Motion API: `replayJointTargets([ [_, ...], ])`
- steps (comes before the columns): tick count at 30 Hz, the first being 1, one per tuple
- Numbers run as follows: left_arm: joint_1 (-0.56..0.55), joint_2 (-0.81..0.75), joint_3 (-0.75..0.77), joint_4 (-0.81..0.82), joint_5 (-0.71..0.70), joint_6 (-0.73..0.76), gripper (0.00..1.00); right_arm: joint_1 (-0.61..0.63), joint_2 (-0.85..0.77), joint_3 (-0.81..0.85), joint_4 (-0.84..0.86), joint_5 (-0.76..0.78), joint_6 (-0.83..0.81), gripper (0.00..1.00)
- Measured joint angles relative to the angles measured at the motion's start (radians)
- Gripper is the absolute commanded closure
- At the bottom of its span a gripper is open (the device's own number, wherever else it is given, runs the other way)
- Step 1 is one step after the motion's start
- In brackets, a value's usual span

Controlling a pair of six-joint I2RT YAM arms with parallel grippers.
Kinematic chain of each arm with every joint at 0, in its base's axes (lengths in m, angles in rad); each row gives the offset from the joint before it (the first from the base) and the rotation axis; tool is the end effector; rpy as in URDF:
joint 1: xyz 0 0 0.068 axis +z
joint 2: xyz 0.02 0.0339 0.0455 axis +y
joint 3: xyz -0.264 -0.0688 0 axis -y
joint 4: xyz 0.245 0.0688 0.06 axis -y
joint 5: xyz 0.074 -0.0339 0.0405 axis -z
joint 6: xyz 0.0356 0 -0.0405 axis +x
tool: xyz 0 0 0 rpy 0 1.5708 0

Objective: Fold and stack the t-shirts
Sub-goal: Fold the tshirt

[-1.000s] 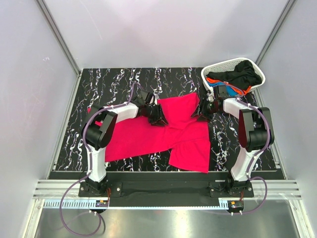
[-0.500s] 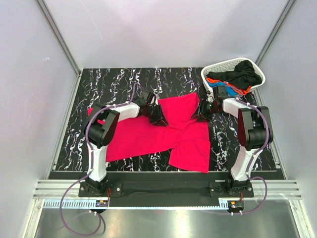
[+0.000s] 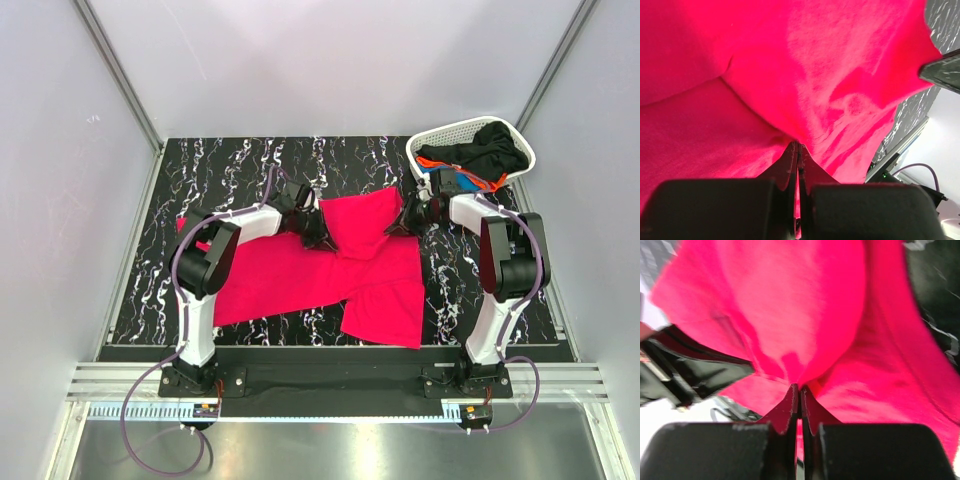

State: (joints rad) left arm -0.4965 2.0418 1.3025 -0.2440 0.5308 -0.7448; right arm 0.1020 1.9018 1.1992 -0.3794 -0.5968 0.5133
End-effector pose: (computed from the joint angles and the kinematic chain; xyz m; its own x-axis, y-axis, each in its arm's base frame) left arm 0.3601 -0.2156 0.1409 -0.9837 -0.1319 -0.1219 -0.0126 0.7280 -0.6855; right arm 0.3761 0.0586 0.1593 -0.9354 0.3125 -0.1654 0.1292 0.7375 0.6628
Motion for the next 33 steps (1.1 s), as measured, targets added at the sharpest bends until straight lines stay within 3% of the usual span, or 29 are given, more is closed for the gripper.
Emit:
replayJointTargets([
  [3,0.01,0.0,0.024,-0.002,-0.002,-0.001,1.0,0.0,0.027,0.051,0.007,-0.029,0.06,0.95],
  [6,0.034,0.0,0.06,-0.002,-0.003,-0.013,1.0,0.0,0.081,0.118,0.017,-0.047,0.113,0.88],
  [16,0.083,0.022,0.15,0.036,-0.012,-0.057,1.0,0.0,0.178,0.256,0.03,-0.07,0.179,0.57],
  [22,0.084,0.028,0.146,0.036,-0.012,-0.068,1.0,0.0,0.165,0.229,0.021,-0.067,0.117,0.52],
  [24,0.086,0.028,0.138,0.039,-0.011,-0.066,0.85,0.0,0.149,0.2,0.01,-0.06,0.089,0.49],
  [26,0.086,0.026,0.115,0.052,-0.011,-0.064,0.77,0.0,0.13,0.174,-0.005,-0.053,0.06,0.47],
  [33,0.07,0.01,0.005,0.049,0.003,-0.054,0.62,0.0,0.085,0.152,-0.039,-0.008,-0.042,0.43],
])
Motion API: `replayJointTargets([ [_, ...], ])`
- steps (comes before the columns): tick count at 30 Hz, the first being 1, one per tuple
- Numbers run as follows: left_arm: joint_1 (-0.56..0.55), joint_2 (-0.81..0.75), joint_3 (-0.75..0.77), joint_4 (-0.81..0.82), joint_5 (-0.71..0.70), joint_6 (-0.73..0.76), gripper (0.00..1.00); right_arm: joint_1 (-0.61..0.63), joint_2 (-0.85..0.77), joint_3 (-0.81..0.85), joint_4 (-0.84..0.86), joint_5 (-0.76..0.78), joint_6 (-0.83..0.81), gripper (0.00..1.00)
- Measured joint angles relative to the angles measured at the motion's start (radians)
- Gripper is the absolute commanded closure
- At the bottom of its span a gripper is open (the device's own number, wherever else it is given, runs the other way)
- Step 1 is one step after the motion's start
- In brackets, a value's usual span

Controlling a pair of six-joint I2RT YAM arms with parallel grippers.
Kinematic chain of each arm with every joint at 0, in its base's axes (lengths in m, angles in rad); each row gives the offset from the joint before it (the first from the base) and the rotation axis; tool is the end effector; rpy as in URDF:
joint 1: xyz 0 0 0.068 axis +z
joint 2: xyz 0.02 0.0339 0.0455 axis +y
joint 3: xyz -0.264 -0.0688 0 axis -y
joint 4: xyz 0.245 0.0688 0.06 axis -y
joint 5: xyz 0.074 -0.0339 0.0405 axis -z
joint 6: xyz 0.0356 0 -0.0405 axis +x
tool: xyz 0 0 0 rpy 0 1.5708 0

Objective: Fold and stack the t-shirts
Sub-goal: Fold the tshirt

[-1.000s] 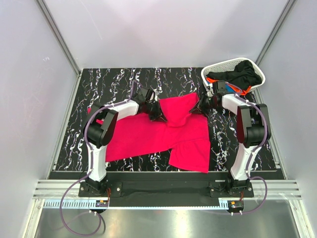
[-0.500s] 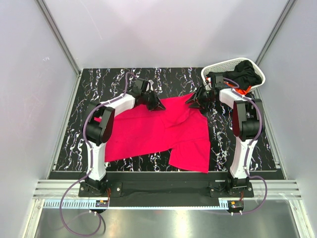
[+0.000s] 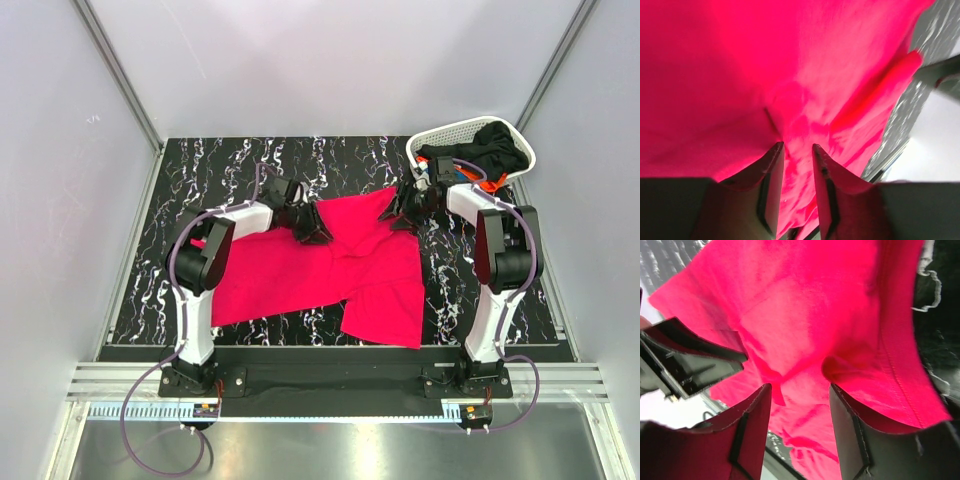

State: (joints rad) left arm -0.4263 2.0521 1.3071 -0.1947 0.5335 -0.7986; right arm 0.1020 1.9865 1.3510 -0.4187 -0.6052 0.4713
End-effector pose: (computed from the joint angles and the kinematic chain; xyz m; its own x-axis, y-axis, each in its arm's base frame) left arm 0.3792 -0.1921 0.1410 -0.9637 -0.2398 -0.1175 -0.0876 0.6996 -0.7092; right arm 0.4062 0.0619 0.1681 -0.9356 0.2796 -0.2155 0.0691 0.7436 0.6650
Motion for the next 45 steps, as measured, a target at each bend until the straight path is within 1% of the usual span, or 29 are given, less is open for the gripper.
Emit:
replayJointTargets([
  [2,-0.022,-0.009,-0.017,-0.002,0.0,0.028,0.6,0.0,-0.007,0.0,-0.019,0.028,-0.019,0.41],
  [5,-0.078,-0.044,-0.026,-0.031,-0.019,0.092,0.51,-0.001,-0.033,-0.018,-0.043,0.07,-0.024,0.37],
  [6,-0.102,-0.063,-0.025,-0.04,-0.038,0.119,0.45,-0.002,-0.053,-0.036,-0.05,0.077,-0.02,0.36],
  [7,-0.126,-0.084,-0.025,-0.05,-0.055,0.154,0.43,-0.002,-0.074,-0.059,-0.052,0.087,-0.014,0.34],
  [10,-0.191,-0.129,-0.005,-0.082,-0.137,0.258,0.42,-0.004,-0.15,-0.135,-0.066,0.108,0.014,0.32],
  [13,-0.262,-0.135,0.048,-0.108,-0.258,0.38,0.43,-0.004,-0.188,-0.172,-0.082,0.118,0.031,0.31],
  [18,-0.382,-0.116,0.101,-0.14,-0.497,0.587,0.42,-0.019,-0.211,-0.174,-0.086,0.119,0.055,0.31],
  [22,-0.442,-0.067,0.133,-0.156,-0.593,0.676,0.4,-0.048,-0.237,-0.175,-0.085,0.118,0.069,0.3],
  [29,-0.46,0.011,0.137,-0.175,-0.744,0.764,0.47,-0.079,-0.268,-0.209,-0.081,0.114,0.075,0.31],
  [31,-0.46,0.018,0.155,-0.175,-0.785,0.785,0.52,-0.079,-0.273,-0.227,-0.081,0.108,0.076,0.31],
  [33,-0.46,0.032,0.173,-0.175,-0.812,0.8,0.58,-0.079,-0.278,-0.243,-0.082,0.105,0.076,0.31],
  [34,-0.46,0.041,0.181,-0.175,-0.825,0.806,0.66,-0.079,-0.278,-0.249,-0.083,0.102,0.076,0.31],
  [40,-0.46,0.058,0.196,-0.178,-0.866,0.823,0.84,-0.079,-0.282,-0.267,-0.076,0.076,0.087,0.33],
  [42,-0.458,0.058,0.206,-0.179,-0.868,0.824,0.86,-0.079,-0.282,-0.267,-0.071,0.06,0.088,0.35],
  [45,-0.449,0.058,0.22,-0.177,-0.862,0.822,0.85,-0.077,-0.275,-0.265,-0.057,0.035,0.083,0.41],
])
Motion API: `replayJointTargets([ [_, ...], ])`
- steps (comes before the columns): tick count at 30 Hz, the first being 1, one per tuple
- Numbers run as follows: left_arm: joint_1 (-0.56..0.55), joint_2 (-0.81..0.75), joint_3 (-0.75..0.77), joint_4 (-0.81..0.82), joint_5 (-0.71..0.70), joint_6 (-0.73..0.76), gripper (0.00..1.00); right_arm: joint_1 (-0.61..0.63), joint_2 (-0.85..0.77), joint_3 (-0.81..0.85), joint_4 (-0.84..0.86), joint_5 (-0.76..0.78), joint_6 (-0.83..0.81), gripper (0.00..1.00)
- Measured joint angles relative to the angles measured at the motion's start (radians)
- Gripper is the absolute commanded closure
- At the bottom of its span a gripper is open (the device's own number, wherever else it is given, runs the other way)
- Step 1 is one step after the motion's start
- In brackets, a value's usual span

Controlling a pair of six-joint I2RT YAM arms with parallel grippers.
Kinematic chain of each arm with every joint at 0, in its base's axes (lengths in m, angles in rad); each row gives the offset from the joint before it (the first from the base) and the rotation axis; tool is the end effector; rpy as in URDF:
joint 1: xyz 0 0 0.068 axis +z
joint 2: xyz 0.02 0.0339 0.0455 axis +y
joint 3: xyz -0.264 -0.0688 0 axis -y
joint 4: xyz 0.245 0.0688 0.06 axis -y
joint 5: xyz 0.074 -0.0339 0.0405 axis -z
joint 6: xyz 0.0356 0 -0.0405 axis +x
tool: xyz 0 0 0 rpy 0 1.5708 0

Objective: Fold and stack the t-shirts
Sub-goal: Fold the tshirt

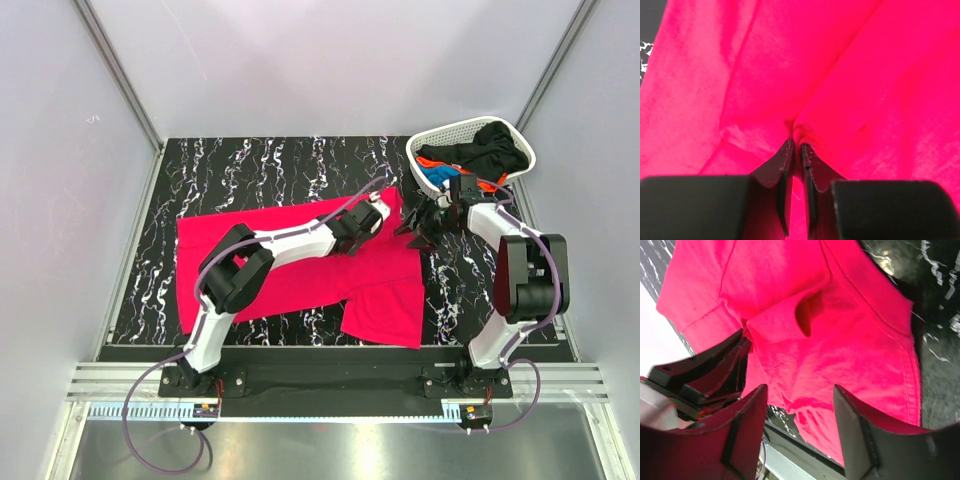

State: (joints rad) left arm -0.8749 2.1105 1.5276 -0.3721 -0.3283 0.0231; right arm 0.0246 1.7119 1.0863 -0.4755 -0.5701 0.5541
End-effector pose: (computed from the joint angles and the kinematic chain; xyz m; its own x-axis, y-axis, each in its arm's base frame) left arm 0.3008 -0.3422 0.1673 -0.5092 0.6437 -0.5714 0.6190 0.7351 0.2765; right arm 0.3373 0.0275 0.1873 -0.8974 0.4210 -0.1317 0.2438 0.7221 0.6474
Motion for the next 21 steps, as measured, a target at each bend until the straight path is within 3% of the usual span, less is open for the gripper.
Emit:
replayJointTargets([
  [4,0.024,0.0,0.015,-0.002,0.019,-0.01,0.85,0.005,0.05,0.031,0.008,-0.027,-0.011,0.52],
  [5,0.033,0.0,0.02,-0.002,0.026,-0.017,0.85,0.007,0.065,0.041,0.011,-0.032,-0.012,0.62],
  [9,0.072,0.0,0.042,-0.003,0.06,-0.044,0.85,0.018,0.107,0.074,0.017,-0.047,-0.019,0.8],
  [17,0.153,0.0,0.052,-0.004,0.167,-0.103,0.84,0.056,0.152,0.11,0.028,-0.051,-0.026,0.8],
  [21,0.179,0.002,0.07,-0.013,0.233,-0.138,0.84,0.071,0.195,0.137,0.031,-0.048,-0.035,0.64],
])
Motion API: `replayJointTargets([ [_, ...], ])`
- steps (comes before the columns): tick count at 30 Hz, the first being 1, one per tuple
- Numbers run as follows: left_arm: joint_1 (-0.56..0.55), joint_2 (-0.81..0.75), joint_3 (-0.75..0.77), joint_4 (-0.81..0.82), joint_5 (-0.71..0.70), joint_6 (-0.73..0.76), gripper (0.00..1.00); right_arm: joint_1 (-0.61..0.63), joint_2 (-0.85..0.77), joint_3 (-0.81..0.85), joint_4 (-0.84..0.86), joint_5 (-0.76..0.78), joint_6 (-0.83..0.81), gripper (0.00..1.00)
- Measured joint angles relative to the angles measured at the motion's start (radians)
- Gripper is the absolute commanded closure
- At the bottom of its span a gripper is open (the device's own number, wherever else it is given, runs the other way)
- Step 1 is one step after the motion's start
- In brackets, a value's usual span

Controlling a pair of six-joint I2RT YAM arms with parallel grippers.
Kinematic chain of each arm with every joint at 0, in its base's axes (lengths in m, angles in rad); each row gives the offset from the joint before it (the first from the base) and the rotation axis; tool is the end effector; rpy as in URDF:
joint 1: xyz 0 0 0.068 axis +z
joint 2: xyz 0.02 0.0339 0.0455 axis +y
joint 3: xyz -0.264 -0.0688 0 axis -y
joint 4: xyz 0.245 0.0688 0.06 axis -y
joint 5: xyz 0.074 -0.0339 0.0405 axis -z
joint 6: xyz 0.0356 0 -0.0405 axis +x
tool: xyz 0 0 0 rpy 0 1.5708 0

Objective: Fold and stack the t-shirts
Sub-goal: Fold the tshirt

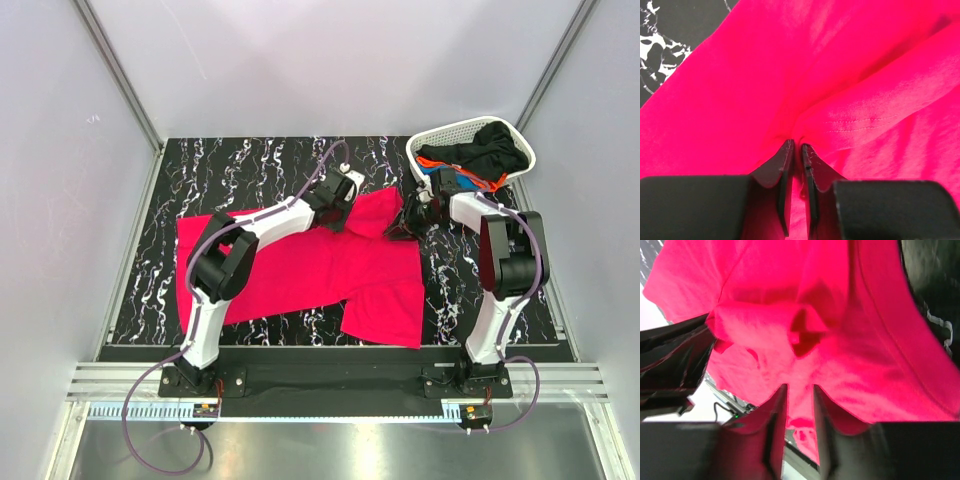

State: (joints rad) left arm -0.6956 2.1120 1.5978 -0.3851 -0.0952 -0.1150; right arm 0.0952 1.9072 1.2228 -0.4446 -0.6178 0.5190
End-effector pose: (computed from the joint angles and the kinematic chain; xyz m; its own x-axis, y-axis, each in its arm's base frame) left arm 0.3606 -0.2966 0.1858 -0.6650 0.4064 -0.6266 0.5197 0.8544 0.0025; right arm 0.3753 0.0565 0.1612 -0.9421 0.3162 -0.1115 0.1650 0.7268 0.6668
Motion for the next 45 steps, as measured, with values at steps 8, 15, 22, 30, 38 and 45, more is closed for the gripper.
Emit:
replayJointTargets([
  [8,0.014,0.01,0.019,-0.003,0.084,-0.041,0.83,0.004,0.064,0.057,0.008,0.007,-0.056,0.51],
  [15,0.017,0.021,0.019,-0.01,0.117,-0.05,0.83,0.004,0.089,0.062,0.062,-0.013,-0.069,0.53],
  [22,0.026,0.021,0.019,-0.011,0.133,-0.051,0.79,0.011,0.129,0.062,0.134,-0.035,-0.043,0.56],
  [30,0.03,0.021,0.01,-0.013,0.176,-0.049,0.51,0.028,0.139,0.062,0.169,-0.051,-0.003,0.67],
  [38,0.029,0.003,-0.065,-0.005,0.227,-0.055,0.53,0.032,0.139,0.061,0.189,-0.056,0.039,0.7],
  [45,0.029,-0.009,-0.087,-0.001,0.227,-0.062,0.71,0.032,0.139,0.047,0.201,-0.057,0.064,0.77],
])
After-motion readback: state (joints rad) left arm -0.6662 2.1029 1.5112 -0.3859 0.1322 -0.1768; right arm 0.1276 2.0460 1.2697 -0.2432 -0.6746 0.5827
